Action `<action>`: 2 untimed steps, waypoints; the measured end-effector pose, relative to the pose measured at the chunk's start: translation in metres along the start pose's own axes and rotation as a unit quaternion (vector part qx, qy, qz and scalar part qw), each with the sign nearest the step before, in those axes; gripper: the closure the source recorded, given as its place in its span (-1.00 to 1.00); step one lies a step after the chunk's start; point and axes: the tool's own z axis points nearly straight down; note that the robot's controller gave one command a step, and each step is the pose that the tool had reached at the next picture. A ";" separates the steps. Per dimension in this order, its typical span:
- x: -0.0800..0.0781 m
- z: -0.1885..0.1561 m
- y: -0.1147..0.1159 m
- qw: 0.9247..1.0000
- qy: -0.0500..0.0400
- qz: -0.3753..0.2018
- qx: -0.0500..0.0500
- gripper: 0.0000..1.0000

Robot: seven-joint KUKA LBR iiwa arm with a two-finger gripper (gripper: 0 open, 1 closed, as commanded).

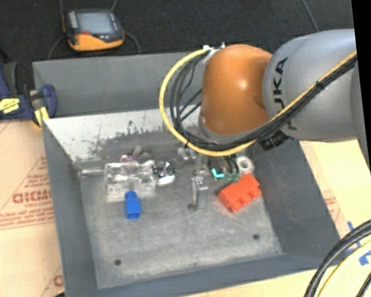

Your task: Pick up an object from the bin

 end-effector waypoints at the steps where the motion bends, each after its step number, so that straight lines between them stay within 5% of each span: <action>1: -0.079 0.118 0.071 1.000 -0.009 -0.029 0.001 -1.00; 2: -0.074 0.087 0.078 1.000 -0.006 -0.002 0.000 -1.00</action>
Offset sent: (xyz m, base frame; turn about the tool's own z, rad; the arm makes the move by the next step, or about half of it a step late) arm 0.0727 0.0722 -0.1200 -0.0540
